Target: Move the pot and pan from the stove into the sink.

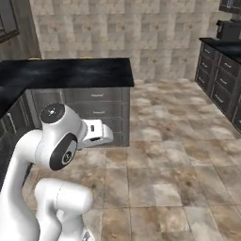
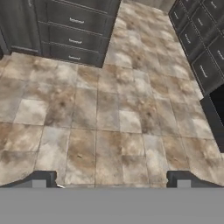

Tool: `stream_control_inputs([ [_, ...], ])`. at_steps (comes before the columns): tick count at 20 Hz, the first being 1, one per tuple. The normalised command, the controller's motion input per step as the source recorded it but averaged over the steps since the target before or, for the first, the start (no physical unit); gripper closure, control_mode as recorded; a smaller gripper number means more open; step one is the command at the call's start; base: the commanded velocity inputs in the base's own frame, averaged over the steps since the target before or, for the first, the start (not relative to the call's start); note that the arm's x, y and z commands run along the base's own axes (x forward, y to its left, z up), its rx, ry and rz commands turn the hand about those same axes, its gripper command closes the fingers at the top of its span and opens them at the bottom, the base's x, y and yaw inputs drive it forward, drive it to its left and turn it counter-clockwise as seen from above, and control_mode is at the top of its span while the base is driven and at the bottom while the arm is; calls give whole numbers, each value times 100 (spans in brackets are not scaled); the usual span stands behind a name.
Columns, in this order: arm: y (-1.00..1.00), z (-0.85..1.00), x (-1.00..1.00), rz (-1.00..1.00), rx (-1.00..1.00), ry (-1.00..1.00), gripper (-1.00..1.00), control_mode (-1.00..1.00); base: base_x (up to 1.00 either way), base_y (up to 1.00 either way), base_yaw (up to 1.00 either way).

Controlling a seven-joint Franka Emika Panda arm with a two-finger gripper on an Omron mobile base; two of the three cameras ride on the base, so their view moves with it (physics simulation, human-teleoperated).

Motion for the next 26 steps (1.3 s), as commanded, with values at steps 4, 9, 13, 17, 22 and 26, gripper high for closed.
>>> stream_control_inputs([
  [4, 0, 0, 0, 0, 0, 0, -100, 100, 6, 0, -47],
  [9, 0, 0, 0, 0, 0, 0, -100, 100, 8, 0, -45],
  [13, 0, 0, 0, 0, 0, 0, -100, 100, 9, 0, -45],
  [17, 0, 0, 0, 0, 0, 0, -100, 100, 9, 0, -45],
  [22, 0, 0, 0, 0, 0, 0, -100, 100, 11, 0, -44],
  [26, 0, 0, 0, 0, 0, 0, -100, 100, 11, 0, -44],
])
